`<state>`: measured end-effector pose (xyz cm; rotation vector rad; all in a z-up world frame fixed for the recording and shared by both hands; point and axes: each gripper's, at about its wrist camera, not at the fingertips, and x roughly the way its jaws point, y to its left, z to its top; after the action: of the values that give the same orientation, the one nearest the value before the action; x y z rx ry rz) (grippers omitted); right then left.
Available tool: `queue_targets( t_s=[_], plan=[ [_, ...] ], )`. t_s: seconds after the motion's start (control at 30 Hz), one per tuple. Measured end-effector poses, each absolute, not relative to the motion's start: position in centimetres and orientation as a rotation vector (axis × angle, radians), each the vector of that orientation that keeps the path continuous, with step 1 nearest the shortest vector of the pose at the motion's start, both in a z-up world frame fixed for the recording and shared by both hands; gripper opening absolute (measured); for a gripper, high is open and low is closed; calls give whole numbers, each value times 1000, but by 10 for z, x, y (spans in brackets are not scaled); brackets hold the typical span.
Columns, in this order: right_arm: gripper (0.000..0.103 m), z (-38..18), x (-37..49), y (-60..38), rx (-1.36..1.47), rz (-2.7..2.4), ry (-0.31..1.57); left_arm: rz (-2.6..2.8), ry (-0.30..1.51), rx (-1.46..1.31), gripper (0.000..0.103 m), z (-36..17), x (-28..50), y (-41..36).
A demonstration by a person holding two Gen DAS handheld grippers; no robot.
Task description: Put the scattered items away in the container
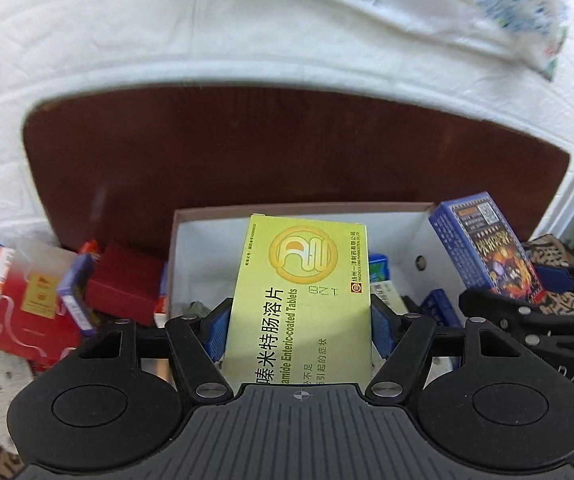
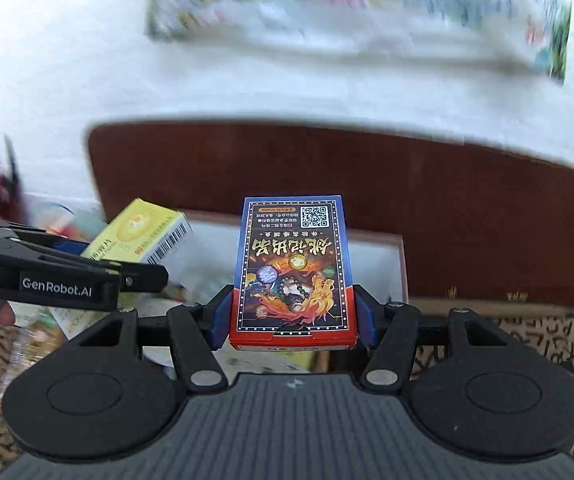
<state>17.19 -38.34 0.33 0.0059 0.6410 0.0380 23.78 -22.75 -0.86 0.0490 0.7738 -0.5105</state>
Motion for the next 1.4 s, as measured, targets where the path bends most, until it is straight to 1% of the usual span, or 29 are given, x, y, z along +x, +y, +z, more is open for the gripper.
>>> queue_targets(
  t_s=[0.1, 0.27, 0.3, 0.33, 0.37, 0.4, 0.53, 0.77, 0.87, 1.07, 1.4],
  plan=[
    [65, -22, 191, -391, 0, 14, 695, -516, 812, 32, 69, -31, 258, -239],
    [65, -38, 213, -405, 16, -16, 711, -531, 798, 36, 70, -39, 278, -254],
    [65, -40, 217, -407, 22, -16, 705, -532, 784, 36, 81, -39, 280, -256],
    [80, -43, 222, -408, 22, -7, 703, -530, 766, 36, 84, -39, 282, -257],
    [97, -45, 226, -409, 17, -7, 711, -523, 751, 37, 96, -38, 282, -258],
    [98, -47, 226, -410, 11, -26, 702, -518, 739, 34, 103, -37, 281, -258],
    [98, -47, 220, -415, 9, -27, 677, -520, 694, 18, 103, -31, 271, -250],
    [101, -33, 199, -403, 27, 26, 676, -549, 726, 64, 103, -26, 253, -246],
    [102, -30, 190, -390, -25, 61, 680, -557, 737, 70, 103, -23, 238, -241],
    [102, -23, 172, -379, -74, 77, 671, -540, 705, 110, 103, -13, 213, -233],
    [102, -6, 135, -363, -83, 91, 648, -513, 684, 87, 103, 5, 174, -209]
  ],
)
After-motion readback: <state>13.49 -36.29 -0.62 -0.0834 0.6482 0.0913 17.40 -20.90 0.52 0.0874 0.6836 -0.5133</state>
